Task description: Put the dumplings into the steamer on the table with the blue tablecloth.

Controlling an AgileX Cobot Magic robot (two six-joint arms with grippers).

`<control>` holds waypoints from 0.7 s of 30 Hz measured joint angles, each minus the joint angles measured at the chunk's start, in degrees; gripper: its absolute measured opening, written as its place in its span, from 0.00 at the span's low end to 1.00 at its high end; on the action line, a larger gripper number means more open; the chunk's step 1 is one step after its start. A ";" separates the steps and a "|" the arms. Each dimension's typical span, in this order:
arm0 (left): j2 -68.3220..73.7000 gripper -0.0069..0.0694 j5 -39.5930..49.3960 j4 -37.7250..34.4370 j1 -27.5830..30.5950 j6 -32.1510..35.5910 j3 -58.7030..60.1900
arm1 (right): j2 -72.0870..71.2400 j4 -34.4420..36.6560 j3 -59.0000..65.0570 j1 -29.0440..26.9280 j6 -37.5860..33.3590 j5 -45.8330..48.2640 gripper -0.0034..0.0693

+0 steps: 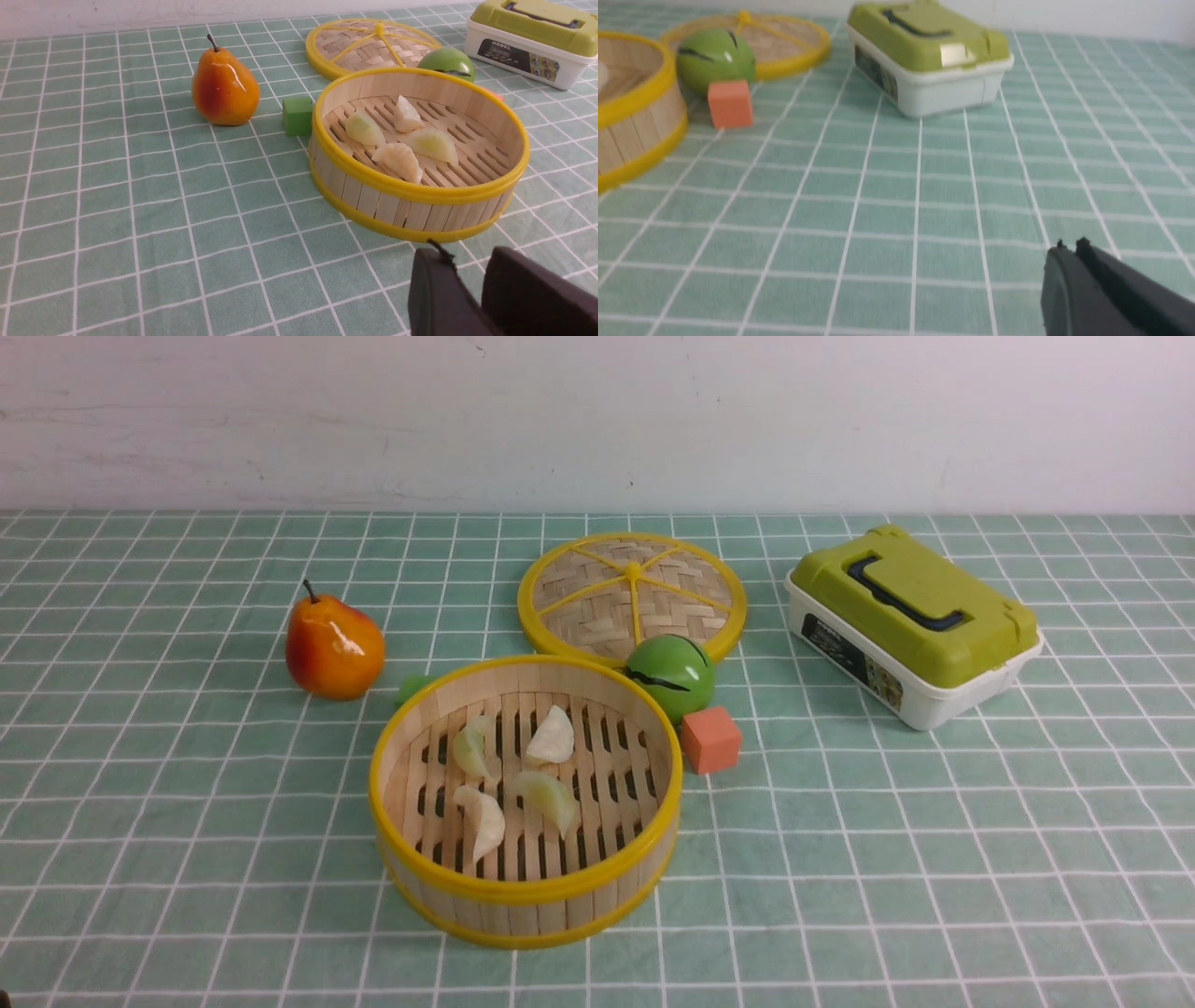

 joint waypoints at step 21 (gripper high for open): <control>0.00 0.33 0.00 0.00 0.00 0.00 0.00 | 0.00 1.59 -0.43 -0.07 0.05 3.25 0.10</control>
